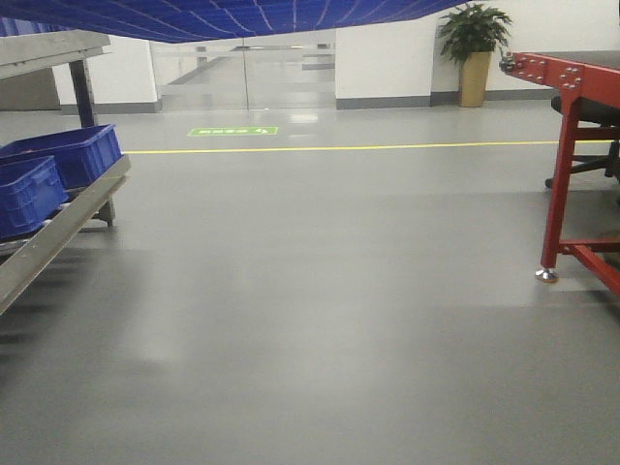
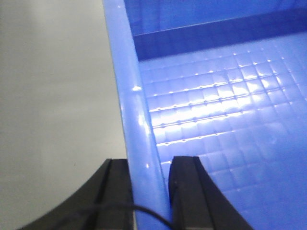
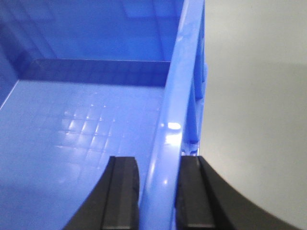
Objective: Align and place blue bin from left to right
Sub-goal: 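Drive across the floor toward the other bin shelf holding the bin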
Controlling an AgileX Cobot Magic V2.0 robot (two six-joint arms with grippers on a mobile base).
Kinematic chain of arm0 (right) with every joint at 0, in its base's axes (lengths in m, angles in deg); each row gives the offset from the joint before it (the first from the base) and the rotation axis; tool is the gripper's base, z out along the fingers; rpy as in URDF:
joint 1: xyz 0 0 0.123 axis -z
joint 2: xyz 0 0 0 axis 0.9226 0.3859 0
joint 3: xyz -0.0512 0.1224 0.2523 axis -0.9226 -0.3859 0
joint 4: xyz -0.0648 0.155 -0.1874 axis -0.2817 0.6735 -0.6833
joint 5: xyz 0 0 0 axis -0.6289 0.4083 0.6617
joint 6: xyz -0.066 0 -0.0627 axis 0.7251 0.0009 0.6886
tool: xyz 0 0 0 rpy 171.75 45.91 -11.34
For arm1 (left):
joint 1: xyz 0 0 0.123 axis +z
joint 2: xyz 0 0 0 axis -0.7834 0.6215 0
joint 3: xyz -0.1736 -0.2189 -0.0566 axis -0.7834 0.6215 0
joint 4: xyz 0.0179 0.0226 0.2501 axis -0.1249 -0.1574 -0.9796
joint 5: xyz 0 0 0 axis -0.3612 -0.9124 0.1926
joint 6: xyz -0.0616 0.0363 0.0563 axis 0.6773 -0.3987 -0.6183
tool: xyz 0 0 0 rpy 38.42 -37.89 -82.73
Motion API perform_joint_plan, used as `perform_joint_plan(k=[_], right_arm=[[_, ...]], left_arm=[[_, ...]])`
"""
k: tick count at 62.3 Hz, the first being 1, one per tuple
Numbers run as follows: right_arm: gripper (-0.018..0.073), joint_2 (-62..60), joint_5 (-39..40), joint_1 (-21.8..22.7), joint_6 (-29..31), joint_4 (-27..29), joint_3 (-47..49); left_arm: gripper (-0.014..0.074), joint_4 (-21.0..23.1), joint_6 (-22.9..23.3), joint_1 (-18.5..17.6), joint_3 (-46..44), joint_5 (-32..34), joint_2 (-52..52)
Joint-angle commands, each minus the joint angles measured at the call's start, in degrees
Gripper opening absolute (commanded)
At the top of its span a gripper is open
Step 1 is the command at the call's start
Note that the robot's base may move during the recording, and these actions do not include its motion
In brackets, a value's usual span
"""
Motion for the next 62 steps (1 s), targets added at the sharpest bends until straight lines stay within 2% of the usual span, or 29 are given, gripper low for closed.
perform_joint_plan(k=[1, 62], right_arm=[[-0.0068, -1.56, 5.47, 0.07, 1.57, -0.35, 0.82], [-0.0068, -1.56, 5.47, 0.07, 1.57, -0.25, 0.82]], left_arm=[[-0.0009, -0.38, -1.58, -0.44, -0.76, 3.95, -1.25], [-0.0009, -0.38, -1.58, -0.44, -0.76, 3.95, -1.25]])
